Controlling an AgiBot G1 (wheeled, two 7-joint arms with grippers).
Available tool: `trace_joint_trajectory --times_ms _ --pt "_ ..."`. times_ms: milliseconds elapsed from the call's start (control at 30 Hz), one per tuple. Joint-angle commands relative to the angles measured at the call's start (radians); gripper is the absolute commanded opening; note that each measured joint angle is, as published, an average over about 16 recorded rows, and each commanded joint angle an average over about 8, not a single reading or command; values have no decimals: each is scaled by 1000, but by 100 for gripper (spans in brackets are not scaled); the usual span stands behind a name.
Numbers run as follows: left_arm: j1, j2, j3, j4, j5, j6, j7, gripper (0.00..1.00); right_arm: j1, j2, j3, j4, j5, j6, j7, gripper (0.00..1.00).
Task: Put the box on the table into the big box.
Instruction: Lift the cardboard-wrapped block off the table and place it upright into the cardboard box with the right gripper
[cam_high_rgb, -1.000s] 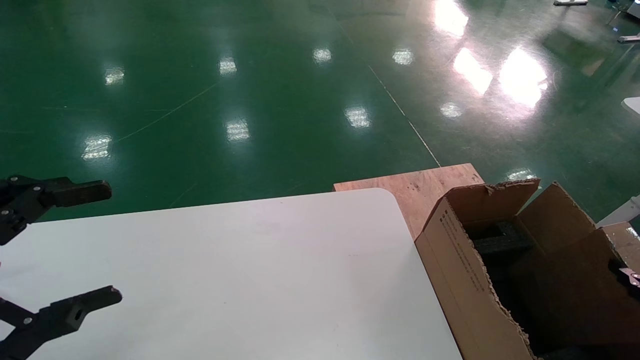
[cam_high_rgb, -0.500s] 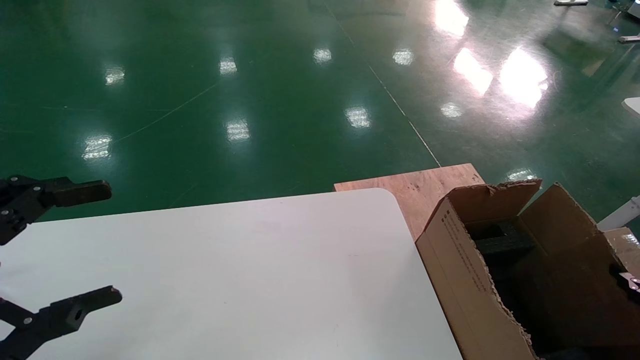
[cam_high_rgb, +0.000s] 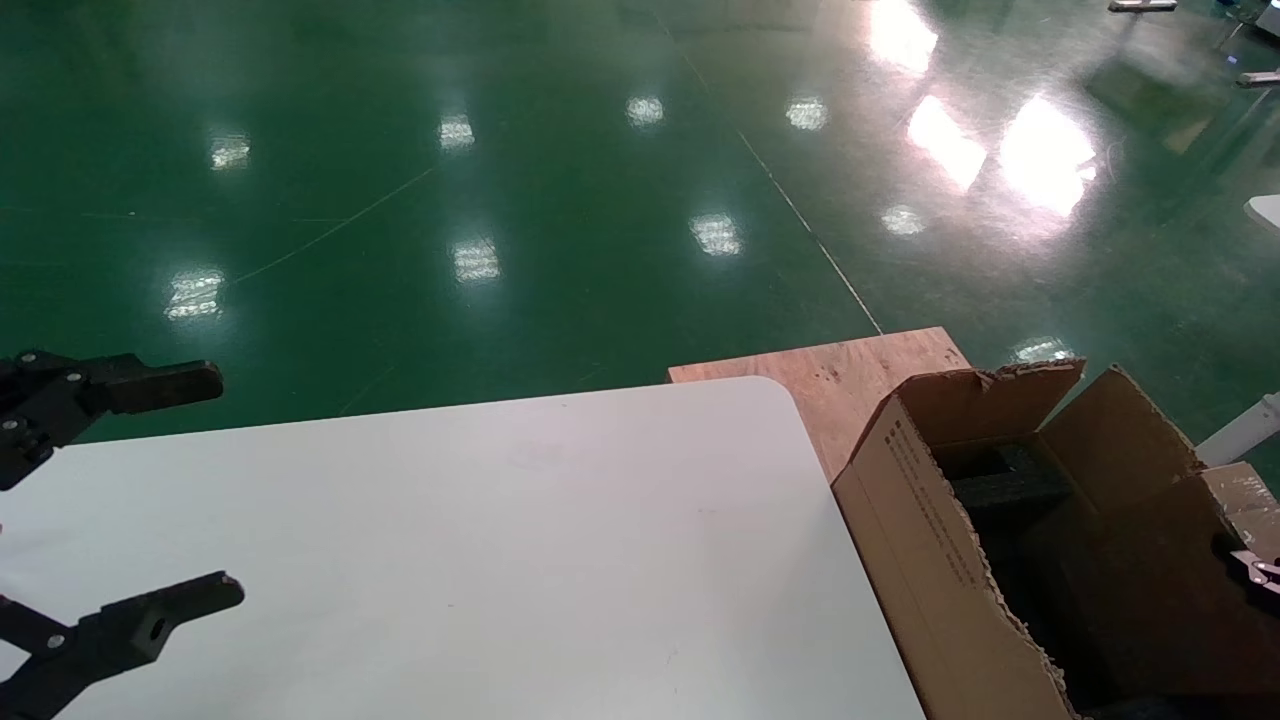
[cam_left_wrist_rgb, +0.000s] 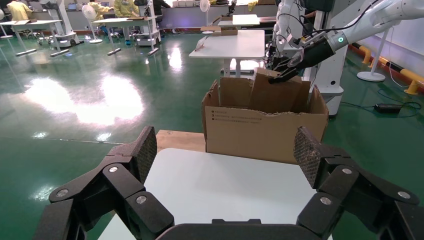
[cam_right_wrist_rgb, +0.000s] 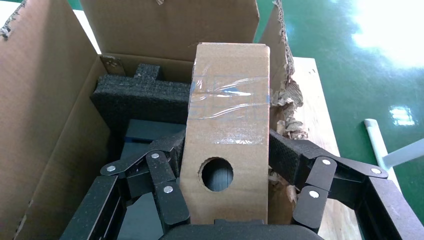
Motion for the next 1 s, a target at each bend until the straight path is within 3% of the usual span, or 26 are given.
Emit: trace_joint_trajectory --times_ms 33,133,200,400,467,1000 --pt "0 0 0 0 0 0 0 100 16 -1 -12 -8 -3 -1 0 0" --pt "0 0 0 0 0 0 0 100 18 -5 -17 -23 4 -2 -1 0" --pt "0 0 0 0 0 0 0 100 17 -6 -19 -32 8 -4 -2 10" --pt "0 0 0 0 0 0 0 100 17 -9 -25 -48 15 -12 -4 85" --pt "0 0 0 0 0 0 0 100 18 -9 -27 -50 16 -14 -4 100" --pt "0 0 0 0 0 0 0 100 16 -10 -25 -48 16 -10 -5 100"
